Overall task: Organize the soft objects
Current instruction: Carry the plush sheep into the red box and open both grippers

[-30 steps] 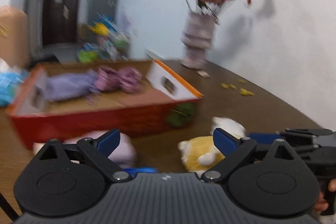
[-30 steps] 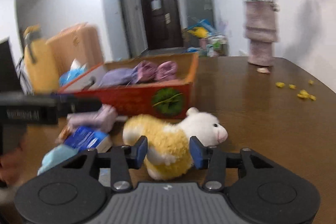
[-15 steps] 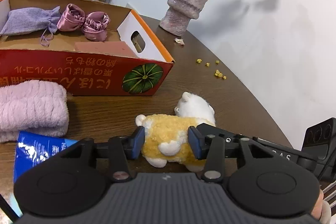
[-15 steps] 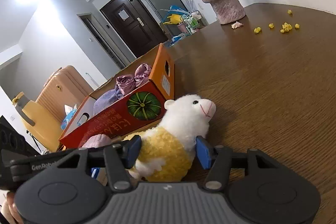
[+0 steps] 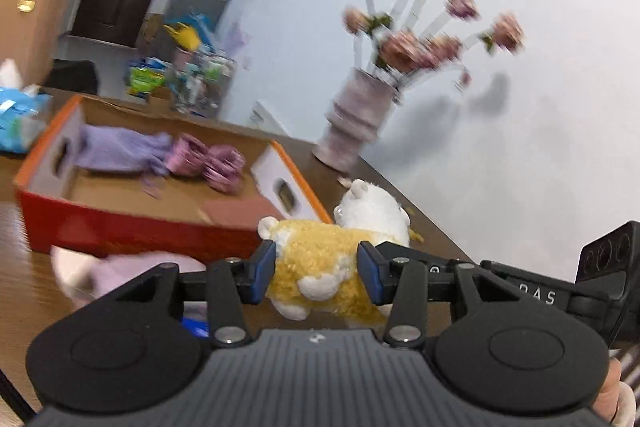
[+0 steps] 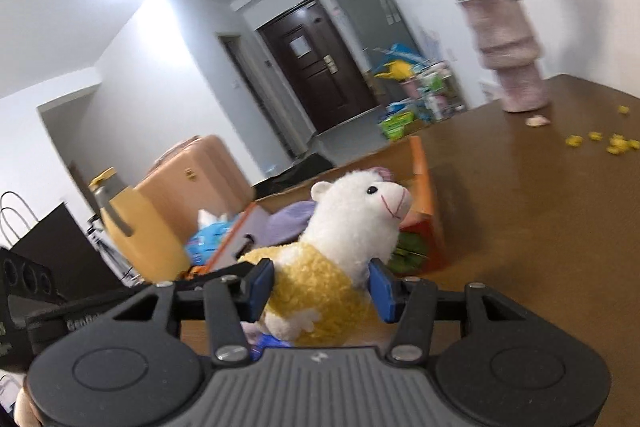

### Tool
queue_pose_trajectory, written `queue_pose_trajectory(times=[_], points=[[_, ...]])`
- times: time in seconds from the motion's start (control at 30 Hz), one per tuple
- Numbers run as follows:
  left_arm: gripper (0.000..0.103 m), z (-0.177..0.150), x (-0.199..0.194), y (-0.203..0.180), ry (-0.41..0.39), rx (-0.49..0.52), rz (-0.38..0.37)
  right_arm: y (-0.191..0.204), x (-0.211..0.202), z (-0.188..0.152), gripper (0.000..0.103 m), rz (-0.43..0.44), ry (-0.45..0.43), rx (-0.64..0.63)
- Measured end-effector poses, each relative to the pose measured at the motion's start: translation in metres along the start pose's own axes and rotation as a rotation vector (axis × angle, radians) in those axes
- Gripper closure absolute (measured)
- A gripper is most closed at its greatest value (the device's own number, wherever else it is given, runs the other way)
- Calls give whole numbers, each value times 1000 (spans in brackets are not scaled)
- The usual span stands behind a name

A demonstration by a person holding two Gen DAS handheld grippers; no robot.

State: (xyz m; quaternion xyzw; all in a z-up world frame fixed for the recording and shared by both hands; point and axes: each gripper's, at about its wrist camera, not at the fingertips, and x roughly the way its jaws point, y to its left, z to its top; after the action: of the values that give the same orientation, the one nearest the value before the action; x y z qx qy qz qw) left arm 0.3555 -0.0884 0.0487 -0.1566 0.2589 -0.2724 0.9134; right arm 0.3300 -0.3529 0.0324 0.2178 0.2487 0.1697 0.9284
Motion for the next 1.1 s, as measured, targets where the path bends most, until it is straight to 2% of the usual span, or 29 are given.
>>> queue_pose_trajectory(times=[0.13, 0.2, 0.3, 0.47, 0.6, 0.63, 0.7, 0.77, 0.93, 1.03, 1.1], points=[[58, 39, 1, 39, -38, -26, 69, 32, 50, 34, 53, 46, 49, -68], [58, 59, 8, 61, -44, -31, 106, 41, 87, 51, 53, 78, 88, -58], [60, 73, 26, 94, -15, -21, 152, 48, 140, 71, 53, 94, 157, -40], [62, 68, 50, 138, 47, -34, 240, 59, 213, 68, 53, 59, 286, -86], [63, 57, 53, 157, 82, -3, 271, 65, 246, 52, 54, 60, 369, -122], [62, 55, 52, 157, 86, 17, 270, 64, 252, 48, 57, 56, 387, -129], [62, 53, 49, 153, 70, 81, 296, 66, 262, 39, 61, 51, 406, -134], [62, 55, 46, 149, 52, 128, 326, 67, 267, 35, 61, 35, 422, -146], [59, 64, 23, 139, 10, 130, 355, 71, 249, 44, 61, 8, 400, -184], [51, 74, -1, 124, -31, 139, 380, 75, 214, 62, 61, -15, 337, -218], [39, 75, -25, 109, -73, 152, 386, 79, 182, 73, 61, -40, 285, -255]])
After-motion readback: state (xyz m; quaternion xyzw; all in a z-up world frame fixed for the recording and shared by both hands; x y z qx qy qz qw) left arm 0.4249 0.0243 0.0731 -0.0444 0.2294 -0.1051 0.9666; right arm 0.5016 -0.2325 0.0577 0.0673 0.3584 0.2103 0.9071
